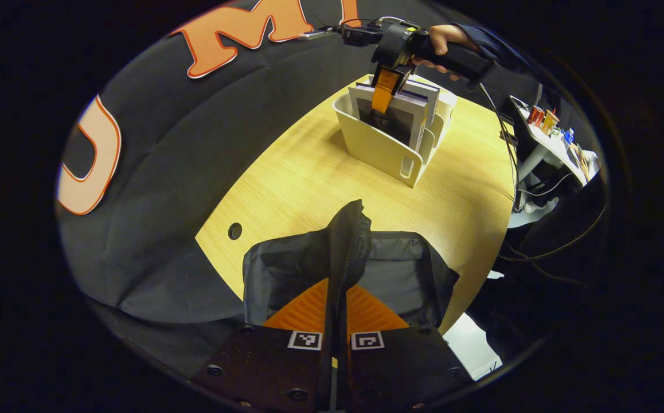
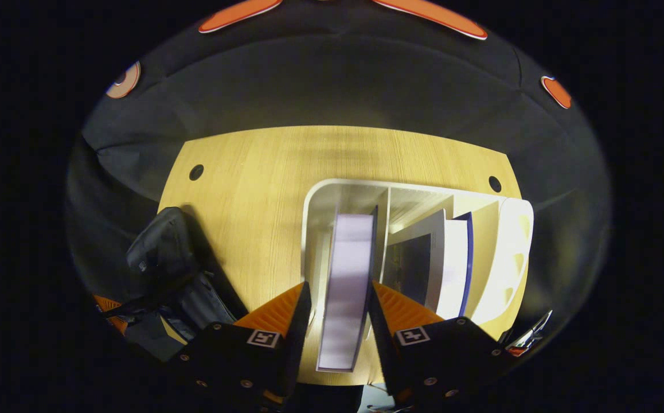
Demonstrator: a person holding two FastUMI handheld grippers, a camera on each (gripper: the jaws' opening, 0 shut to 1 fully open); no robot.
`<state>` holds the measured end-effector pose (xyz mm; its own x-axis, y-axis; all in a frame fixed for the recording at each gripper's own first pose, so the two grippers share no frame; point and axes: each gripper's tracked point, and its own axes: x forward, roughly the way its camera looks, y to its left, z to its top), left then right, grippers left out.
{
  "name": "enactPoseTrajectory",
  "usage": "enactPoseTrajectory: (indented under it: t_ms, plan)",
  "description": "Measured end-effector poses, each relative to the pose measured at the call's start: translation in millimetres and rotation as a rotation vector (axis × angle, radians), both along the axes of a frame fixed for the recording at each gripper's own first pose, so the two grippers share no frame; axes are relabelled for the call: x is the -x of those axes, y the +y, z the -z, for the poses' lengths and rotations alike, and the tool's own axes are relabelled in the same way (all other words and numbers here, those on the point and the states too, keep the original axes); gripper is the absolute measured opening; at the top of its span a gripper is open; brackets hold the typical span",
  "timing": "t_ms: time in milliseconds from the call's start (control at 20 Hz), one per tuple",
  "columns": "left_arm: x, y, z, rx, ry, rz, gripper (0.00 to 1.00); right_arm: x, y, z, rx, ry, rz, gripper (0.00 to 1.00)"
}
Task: Open the schoolbag, grab two books from the bookshelf and put them into the schoolbag.
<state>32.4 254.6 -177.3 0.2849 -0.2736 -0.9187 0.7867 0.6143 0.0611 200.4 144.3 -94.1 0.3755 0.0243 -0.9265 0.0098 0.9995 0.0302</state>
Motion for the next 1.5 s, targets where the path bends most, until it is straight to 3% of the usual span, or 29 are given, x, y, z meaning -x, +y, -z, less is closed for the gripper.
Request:
enactPoseTrajectory:
  t_ms: [200,450,500,550,900,1150,1300,1500]
  plan:
    - [1.6,-0.2,4.5,0.011,0.013,-0.016,0.05,5.8,-2.4,-3.0,-0.018,0.046,0.063,0.36]
    - [7.2,-2.6,6.2,0.027,0.027,-0.035,0.05,38.4,-11.8,-36.8,-0.055,-0.028,0.053,0.30]
    - [8.0,-3.4,5.2,0.029,0.028,-0.038,0.05,46.0,-14.2,-47.0,-0.068,-0.057,0.048,0.24]
    - [9.5,-3.6,4.7,0.030,0.028,-0.043,0.05,55.5,-16.2,-56.2,-0.083,-0.083,0.040,0.30]
    - [18.1,-9.3,17.5,0.079,0.057,-0.102,0.05,132.1,-19.3,-100.5,-0.239,-0.172,0.047,0.29]
    - [18.0,-9.2,16.3,0.086,0.044,-0.123,0.05,168.7,-7.9,-126.3,-0.341,-0.246,0.005,0.29]
    - [18.1,-12.9,14.5,0.104,0.035,-0.141,0.05,183.9,19.5,-119.0,-0.417,-0.254,-0.034,0.28]
    - [12.4,-15.8,8.7,0.148,-0.017,-0.182,0.05,193.5,65.0,-73.5,-0.544,-0.195,-0.059,0.28]
